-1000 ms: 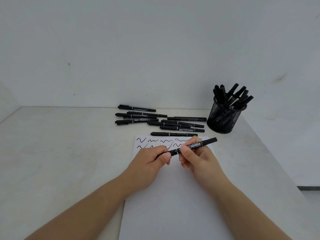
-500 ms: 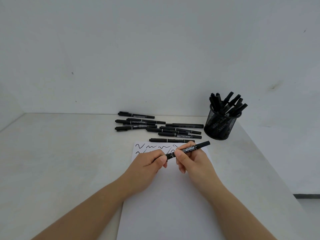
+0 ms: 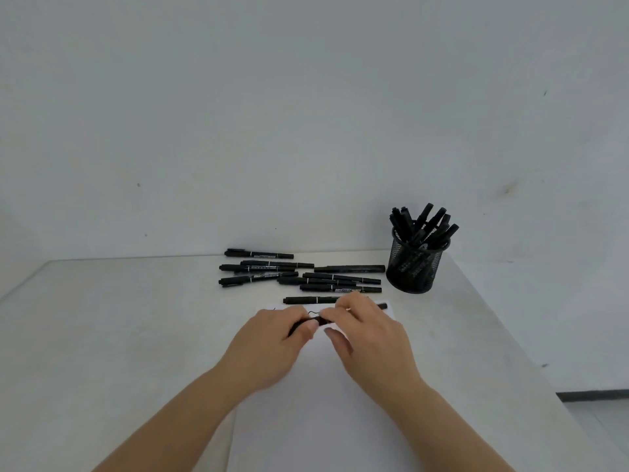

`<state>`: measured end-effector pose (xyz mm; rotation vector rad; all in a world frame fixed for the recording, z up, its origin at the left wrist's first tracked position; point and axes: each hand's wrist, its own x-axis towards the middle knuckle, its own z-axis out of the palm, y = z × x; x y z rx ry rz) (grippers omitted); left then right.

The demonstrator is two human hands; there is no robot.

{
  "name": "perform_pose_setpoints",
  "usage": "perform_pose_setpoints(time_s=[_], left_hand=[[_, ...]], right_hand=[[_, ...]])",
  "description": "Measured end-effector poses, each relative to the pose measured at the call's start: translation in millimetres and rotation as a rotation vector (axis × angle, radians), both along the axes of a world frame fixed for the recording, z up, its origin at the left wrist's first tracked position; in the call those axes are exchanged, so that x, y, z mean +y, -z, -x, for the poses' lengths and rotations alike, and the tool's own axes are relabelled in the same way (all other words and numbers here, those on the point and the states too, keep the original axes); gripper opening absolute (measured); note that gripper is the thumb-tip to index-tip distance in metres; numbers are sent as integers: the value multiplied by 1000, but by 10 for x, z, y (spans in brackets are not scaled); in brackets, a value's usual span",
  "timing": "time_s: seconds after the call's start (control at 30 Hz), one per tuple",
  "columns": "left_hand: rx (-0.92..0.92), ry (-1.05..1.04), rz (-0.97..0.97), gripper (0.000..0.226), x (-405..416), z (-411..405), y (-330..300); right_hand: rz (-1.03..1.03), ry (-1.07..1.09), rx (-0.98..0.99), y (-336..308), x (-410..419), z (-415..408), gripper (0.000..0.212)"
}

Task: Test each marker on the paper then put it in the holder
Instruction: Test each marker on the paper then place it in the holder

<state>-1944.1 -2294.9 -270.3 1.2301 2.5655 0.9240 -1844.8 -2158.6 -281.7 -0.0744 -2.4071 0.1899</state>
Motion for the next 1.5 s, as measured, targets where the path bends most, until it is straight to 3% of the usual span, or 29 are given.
perform_pose_setpoints(time_s=[0.1,0.23,0.33,0.43,0.57,0.7,0.97,1.27,1.5], left_hand=[[20,78,2,23,81,-35,-125],[52,142,-50,17,182,32,-284],[164,139,10,18,274,194,-312],[295,92,144,17,360,423,-233],[375,64,238,23,439,670,-77],[390,55,258,26,515,768,21],[376,55,271,20,555,825,153],[327,34,243,21,529,858,257],[315,-23,191,16,461,884,281]], right_hand=[[-125,-26,21,-35,74,19,21],[-74,39,-25,-244,391,19,17],[224,189,-19,-479,739,40,15],[524,260,150,-671,1090,31,22],[722,254,290,-906,1291,70,42],[671,268,289,-958,1352,196,52],[431,321,99,-791,1342,424,47],[419,410,-111,-510,1290,566,34],[334,426,-115,-477,1264,572,35]])
